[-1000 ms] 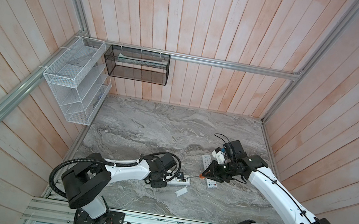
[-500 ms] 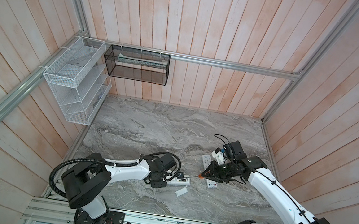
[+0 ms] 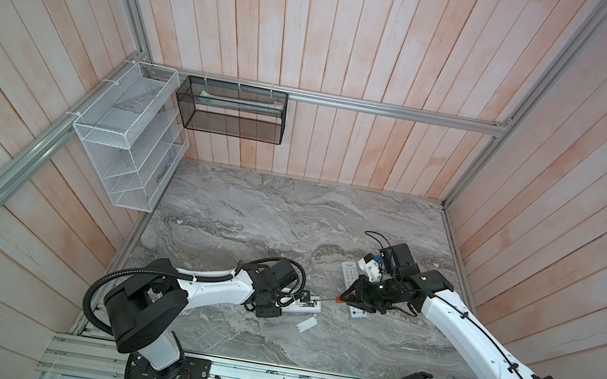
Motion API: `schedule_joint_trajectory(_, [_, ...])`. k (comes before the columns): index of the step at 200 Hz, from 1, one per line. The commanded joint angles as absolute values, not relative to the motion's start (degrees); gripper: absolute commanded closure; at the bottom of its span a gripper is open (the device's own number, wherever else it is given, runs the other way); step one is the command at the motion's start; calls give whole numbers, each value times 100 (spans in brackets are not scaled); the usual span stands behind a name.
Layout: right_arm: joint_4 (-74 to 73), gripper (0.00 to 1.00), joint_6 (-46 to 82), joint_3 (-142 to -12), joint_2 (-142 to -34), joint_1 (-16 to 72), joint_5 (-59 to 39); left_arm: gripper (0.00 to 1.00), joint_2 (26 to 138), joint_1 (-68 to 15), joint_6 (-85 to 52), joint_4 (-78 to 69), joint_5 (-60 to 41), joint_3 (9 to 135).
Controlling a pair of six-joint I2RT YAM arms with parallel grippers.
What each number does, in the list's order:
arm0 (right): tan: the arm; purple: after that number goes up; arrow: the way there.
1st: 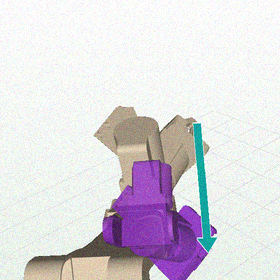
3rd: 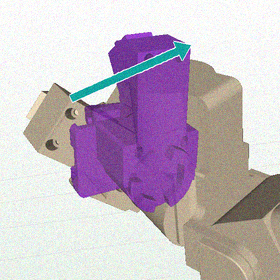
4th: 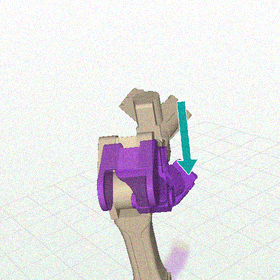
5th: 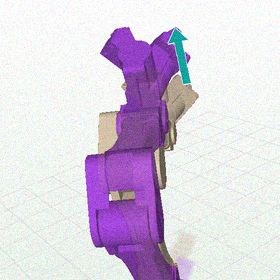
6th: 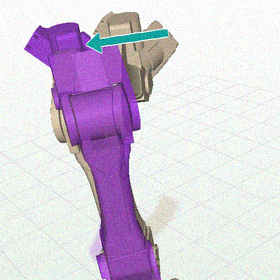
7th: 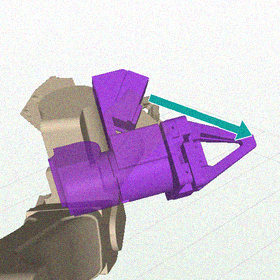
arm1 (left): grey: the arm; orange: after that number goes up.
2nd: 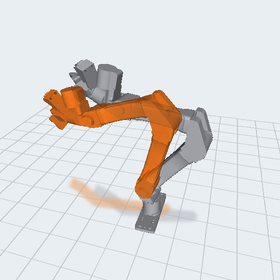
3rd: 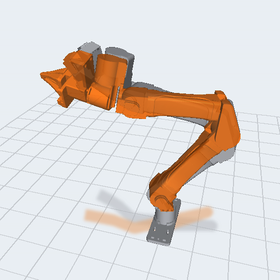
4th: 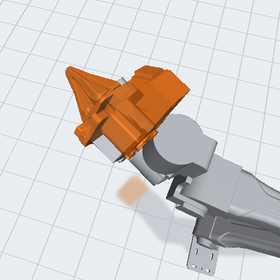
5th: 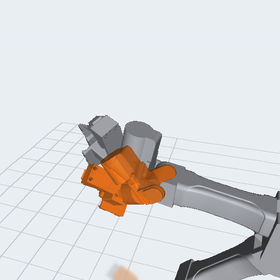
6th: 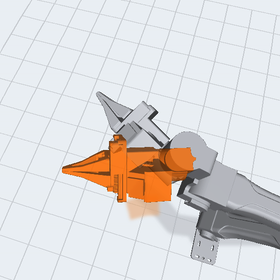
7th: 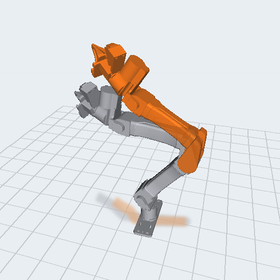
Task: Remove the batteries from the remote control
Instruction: 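Pry the black battery out with the screwdriver tip in the right gripper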
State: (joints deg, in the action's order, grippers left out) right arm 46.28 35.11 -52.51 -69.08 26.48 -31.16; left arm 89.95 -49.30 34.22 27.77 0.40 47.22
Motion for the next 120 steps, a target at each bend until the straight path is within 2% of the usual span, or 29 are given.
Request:
schedule_joint_trajectory(1, [4240,100,3660,-5304,-6755,2698,-3724,95,9139,-4974,3437,2717,-18,4667])
schedule_joint_trajectory(120, [4151,100,3771,-5656,-6835,2698,-3735,95,9228,-4967,3445,2777,-168,4676])
